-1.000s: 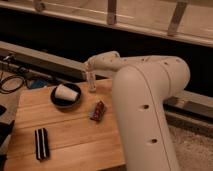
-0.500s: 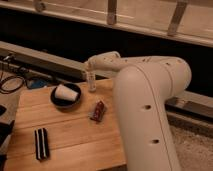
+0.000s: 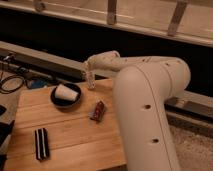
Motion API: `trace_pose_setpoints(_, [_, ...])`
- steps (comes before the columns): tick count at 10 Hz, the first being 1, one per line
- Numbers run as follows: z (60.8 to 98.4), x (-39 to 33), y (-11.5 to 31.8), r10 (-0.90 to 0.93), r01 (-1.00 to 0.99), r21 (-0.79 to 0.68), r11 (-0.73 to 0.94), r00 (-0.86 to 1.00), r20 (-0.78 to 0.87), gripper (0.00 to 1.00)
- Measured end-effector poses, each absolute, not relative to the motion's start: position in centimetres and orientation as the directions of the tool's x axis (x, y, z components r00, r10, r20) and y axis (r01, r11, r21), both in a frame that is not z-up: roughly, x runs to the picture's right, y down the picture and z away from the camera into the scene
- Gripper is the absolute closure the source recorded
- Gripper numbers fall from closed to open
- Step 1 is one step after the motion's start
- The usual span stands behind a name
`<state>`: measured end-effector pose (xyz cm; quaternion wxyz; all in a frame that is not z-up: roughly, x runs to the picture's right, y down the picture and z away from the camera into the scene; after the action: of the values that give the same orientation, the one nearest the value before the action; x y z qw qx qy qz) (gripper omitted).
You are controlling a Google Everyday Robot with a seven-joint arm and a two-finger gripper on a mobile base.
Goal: Stand the bottle upright
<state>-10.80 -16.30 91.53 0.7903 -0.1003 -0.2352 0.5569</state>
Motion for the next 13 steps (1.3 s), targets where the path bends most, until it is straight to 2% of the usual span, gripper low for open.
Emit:
trace_pose_setpoints(1, [91.67,-10.86,-16.10,0.926,-0.831,-0.418,0.367,0.283,0.250,0.95])
trace_pose_setpoints(2, [91.67,-10.94,-15.93,0.926,-0.830,-0.418,0.368,0.286,0.248,0.88])
trace_pose_setpoints(5, [91.68,-10.50,-15.91,0.930,-0.838,-0.413,0.357,0.275,0.245,0.59])
trace_pose_setpoints(6, [91.57,-10.77,-15.99,0.929,-0.835,-0.418,0.357,0.273,0.249,0.53])
trace_pose_setpoints(7, [91.55,-10.74,-16.03,0.929,-0.834,-0.421,0.358,0.271,0.252,0.52])
trace_pose_setpoints(9, [91.63,-10.50,-16.03,0.932,-0.834,-0.427,0.350,0.263,0.250,0.61])
trace_pose_setpoints(10, [91.66,-10.65,-15.98,0.933,-0.833,-0.431,0.347,0.260,0.249,0.59])
trace_pose_setpoints(12, [91.68,-10.96,-15.95,0.934,-0.831,-0.438,0.344,0.256,0.248,0.42])
trace_pose_setpoints(13, [91.72,-10.88,-15.95,0.935,-0.831,-0.439,0.342,0.254,0.247,0.37])
